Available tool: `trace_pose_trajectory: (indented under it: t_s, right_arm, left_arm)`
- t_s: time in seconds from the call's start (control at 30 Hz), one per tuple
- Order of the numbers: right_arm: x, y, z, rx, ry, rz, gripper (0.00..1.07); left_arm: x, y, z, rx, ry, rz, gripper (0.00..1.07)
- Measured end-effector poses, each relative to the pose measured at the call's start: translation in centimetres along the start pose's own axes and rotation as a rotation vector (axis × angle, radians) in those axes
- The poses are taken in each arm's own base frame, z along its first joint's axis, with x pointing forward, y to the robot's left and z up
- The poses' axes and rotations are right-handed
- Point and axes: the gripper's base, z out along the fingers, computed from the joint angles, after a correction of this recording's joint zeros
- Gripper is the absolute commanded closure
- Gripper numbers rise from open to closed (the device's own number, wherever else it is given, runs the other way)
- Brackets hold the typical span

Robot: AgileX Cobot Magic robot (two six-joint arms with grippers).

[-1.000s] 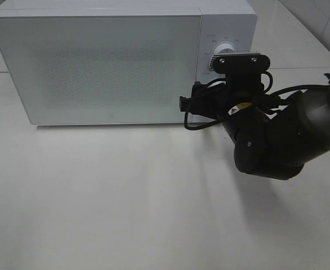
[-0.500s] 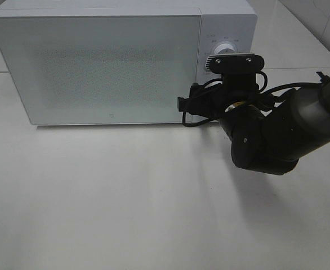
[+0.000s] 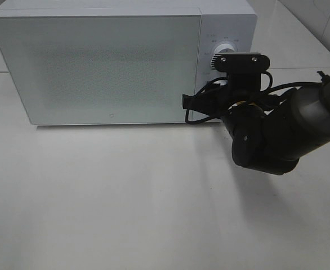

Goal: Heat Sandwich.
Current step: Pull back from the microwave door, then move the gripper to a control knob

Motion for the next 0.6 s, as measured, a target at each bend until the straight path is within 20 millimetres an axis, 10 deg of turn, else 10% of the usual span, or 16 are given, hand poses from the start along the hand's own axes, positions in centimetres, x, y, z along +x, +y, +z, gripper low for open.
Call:
trace_pose_trajectory:
  t_s: [0.6]
  right_arm:
    - [-0.01, 0.00, 0.00, 0.000, -0.001, 0.040, 0.98]
  left_arm:
    - [0.00, 0.00, 0.00, 0.000, 0.000, 0.000, 0.03]
